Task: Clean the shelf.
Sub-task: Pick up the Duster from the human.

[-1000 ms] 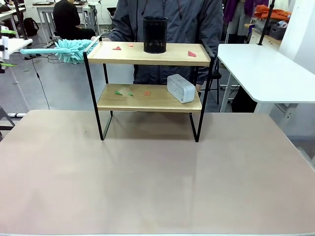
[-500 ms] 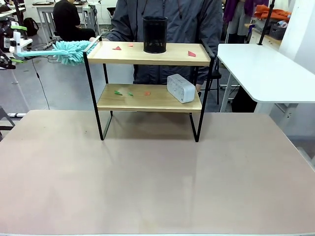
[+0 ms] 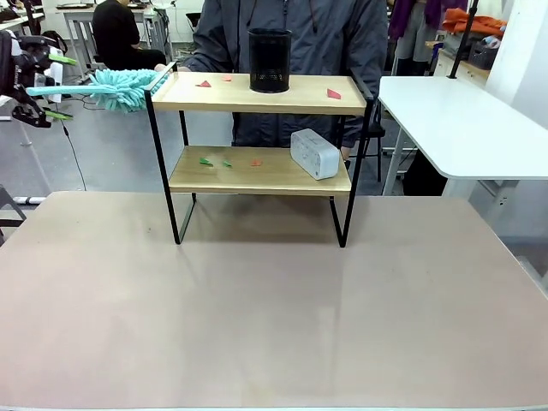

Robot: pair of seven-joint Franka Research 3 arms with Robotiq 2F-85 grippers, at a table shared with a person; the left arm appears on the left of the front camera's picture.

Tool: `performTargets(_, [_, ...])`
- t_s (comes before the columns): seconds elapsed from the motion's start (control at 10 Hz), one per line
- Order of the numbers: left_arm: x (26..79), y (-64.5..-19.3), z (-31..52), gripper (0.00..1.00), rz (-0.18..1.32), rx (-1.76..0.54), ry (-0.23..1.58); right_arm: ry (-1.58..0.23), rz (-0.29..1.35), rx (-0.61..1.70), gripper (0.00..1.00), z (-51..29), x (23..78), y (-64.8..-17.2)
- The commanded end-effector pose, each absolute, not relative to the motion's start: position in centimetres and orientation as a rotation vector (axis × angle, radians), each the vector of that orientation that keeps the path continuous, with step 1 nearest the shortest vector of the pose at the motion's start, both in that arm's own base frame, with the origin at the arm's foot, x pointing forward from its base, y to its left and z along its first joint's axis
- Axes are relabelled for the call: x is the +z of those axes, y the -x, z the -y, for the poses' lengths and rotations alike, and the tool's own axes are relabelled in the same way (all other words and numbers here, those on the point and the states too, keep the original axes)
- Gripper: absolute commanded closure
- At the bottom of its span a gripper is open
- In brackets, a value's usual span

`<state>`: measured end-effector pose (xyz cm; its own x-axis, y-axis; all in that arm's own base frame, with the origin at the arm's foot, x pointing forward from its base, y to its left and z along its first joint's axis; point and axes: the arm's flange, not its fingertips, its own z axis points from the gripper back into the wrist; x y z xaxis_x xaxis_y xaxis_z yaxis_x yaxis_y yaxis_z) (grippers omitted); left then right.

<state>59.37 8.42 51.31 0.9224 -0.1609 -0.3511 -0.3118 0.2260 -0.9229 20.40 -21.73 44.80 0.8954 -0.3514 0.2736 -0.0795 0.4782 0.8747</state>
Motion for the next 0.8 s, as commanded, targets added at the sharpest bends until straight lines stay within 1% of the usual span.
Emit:
performTargets(0.0, [51.2,-57.2,-7.8,0.00,-0.293,0.171,1.308,-1.075,0.476,-0.151,0.00,21.8,44.9,-20.4])
performTargets(0.3, [51.8,-55.7,-7.1,0.00,-0.142,0.178,1.273,-1.075,0.476,-0.151,0.00,21.8,44.9,-20.4])
performTargets(0.6, [51.7,-55.5,-7.1,0.00,-0.114,0.165,1.314,-1.075,0.476,-0.151,0.00,21.8,44.9,-20.4])
performTargets(0.7, [51.9,-55.4,-7.2,0.00,-0.132,0.152,1.337,-1.075,0.476,-0.151,0.00,21.8,44.9,-20.4])
